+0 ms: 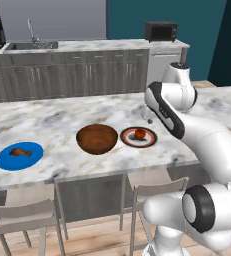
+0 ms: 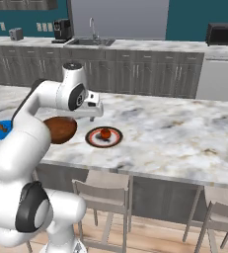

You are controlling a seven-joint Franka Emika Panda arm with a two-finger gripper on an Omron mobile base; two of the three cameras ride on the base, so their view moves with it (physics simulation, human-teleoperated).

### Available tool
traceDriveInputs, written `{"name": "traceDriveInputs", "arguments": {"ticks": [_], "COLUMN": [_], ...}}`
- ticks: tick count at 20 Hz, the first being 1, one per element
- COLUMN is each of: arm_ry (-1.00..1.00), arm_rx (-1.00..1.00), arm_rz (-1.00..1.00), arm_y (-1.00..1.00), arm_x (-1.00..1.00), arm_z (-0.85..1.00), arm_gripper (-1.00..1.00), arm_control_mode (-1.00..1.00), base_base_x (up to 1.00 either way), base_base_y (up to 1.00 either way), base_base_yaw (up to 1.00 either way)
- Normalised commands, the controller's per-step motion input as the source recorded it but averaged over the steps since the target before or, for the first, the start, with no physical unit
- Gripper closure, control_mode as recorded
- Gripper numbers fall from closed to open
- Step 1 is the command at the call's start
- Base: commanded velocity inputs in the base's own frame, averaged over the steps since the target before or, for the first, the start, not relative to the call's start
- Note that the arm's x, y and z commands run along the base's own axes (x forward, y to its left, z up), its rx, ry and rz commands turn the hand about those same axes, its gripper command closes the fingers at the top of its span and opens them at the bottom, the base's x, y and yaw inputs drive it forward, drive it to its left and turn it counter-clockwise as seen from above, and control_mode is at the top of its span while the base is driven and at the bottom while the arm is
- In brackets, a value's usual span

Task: Pick the chicken drumstick and tomato from their plates and place them in the bowl. Then put the bowl in the fridge.

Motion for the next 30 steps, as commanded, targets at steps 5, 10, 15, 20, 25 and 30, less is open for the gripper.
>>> {"name": "traceDriveInputs", "arguments": {"ticks": [5,10,15,20,25,30], "arm_ry": [-0.01,0.00,0.07,0.03,0.01,-0.01], "arm_rx": [-0.05,-0.09,-0.16,-0.06,0.00,0.00], "arm_rz": [0.17,0.12,0.03,0.04,0.03,0.01], "arm_y": [-0.01,-0.02,-0.02,-0.03,-0.02,0.00], "arm_x": [0.41,0.40,0.42,0.39,0.37,0.33], "arm_z": [-0.27,-0.28,-0.26,-0.29,-0.29,-0.31], "arm_gripper": [-1.00,-1.00,-1.00,-1.00,-1.00,-1.00], "arm_control_mode": [-1.00,-1.00,-1.00,-1.00,-1.00,-1.00], "base_base_x": [0.00,0.00,0.00,0.00,0.00,0.00], "base_base_y": [0.00,0.00,0.00,0.00,0.00,0.00], "base_base_yaw": [0.00,0.00,0.00,0.00,0.00,0.00]}}
